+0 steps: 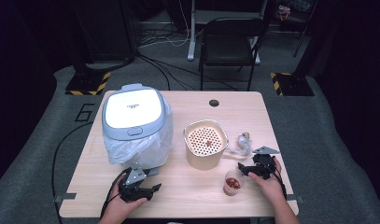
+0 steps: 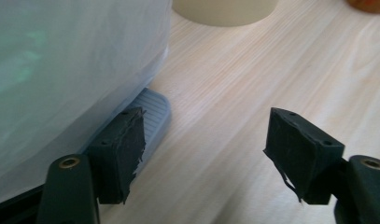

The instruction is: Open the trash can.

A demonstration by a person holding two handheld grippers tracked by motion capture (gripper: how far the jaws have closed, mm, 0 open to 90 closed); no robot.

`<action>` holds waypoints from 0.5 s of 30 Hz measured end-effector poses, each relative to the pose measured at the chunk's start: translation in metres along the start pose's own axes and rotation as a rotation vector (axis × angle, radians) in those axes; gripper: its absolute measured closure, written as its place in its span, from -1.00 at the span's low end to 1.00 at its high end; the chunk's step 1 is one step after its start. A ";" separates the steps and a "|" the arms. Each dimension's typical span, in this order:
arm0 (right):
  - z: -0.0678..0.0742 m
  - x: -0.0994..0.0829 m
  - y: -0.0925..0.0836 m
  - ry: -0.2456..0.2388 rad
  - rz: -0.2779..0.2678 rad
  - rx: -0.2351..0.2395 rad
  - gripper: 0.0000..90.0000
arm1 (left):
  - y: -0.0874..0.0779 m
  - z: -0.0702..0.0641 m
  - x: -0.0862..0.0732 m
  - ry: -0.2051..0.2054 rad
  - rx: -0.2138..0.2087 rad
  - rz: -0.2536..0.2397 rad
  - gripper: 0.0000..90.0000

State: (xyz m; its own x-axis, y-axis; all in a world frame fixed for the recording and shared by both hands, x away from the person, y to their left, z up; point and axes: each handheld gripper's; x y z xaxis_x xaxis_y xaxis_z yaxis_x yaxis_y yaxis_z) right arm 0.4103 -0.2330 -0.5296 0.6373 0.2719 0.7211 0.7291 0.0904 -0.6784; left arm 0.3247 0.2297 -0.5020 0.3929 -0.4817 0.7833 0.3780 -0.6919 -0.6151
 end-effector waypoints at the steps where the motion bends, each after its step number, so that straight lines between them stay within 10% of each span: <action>1: 0.001 0.000 0.000 0.008 0.005 0.001 -1.00 | 0.002 0.000 0.000 0.007 0.004 -0.001 -0.39; 15: 0.001 -0.001 -0.001 0.007 0.007 0.002 -1.00 | 0.008 -0.001 -0.002 0.033 0.025 0.050 -0.51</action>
State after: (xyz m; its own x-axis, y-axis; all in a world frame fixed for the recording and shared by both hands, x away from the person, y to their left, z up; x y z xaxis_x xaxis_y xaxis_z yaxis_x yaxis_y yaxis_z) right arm 0.4091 -0.2326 -0.5295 0.6439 0.2660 0.7174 0.7243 0.0903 -0.6836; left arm 0.3257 0.2243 -0.5085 0.3839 -0.5333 0.7538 0.3797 -0.6530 -0.6553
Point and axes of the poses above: each handheld gripper's, and its own axes: y roughly forward along the jaws, x roughly out of its top, z roughly to its left, and after that the axes turned 12 degrees about -x, right-handed
